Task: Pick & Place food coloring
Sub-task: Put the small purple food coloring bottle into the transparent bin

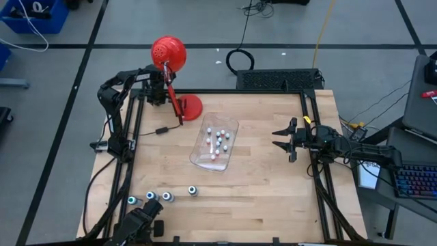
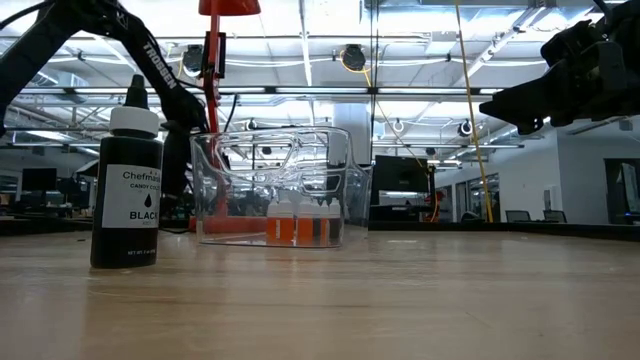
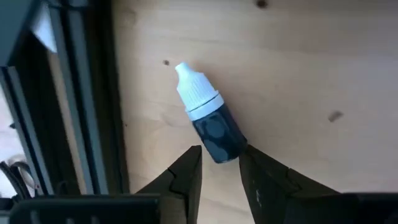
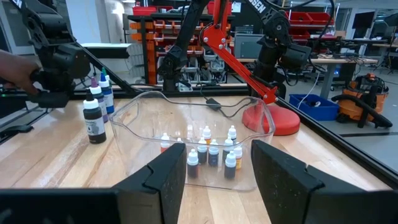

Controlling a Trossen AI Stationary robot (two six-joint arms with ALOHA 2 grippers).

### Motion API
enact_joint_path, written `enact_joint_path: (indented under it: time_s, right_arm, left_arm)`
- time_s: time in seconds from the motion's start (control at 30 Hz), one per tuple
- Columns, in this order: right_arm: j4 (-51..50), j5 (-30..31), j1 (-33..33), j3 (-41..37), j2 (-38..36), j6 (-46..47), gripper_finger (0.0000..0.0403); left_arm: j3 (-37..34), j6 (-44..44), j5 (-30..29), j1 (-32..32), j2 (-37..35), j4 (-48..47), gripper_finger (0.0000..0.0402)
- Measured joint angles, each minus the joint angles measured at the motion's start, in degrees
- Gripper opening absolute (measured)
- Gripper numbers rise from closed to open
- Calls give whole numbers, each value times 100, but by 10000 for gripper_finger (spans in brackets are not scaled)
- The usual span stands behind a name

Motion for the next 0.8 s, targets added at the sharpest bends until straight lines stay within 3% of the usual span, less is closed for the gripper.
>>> enact_joint_path:
  time_s: [0.27,0.67,0.8]
  right_arm:
    - [-1,2,0,0,0,1,169]
    - [0,0,0,0,0,0,169]
    - [-2,2,0,-2,0,1,169]
  left_arm:
    - [-11,112,72,0,1,25,109]
    - [15,-656,209,15,-19,218,198]
    - [20,-888,186,18,-21,360,205]
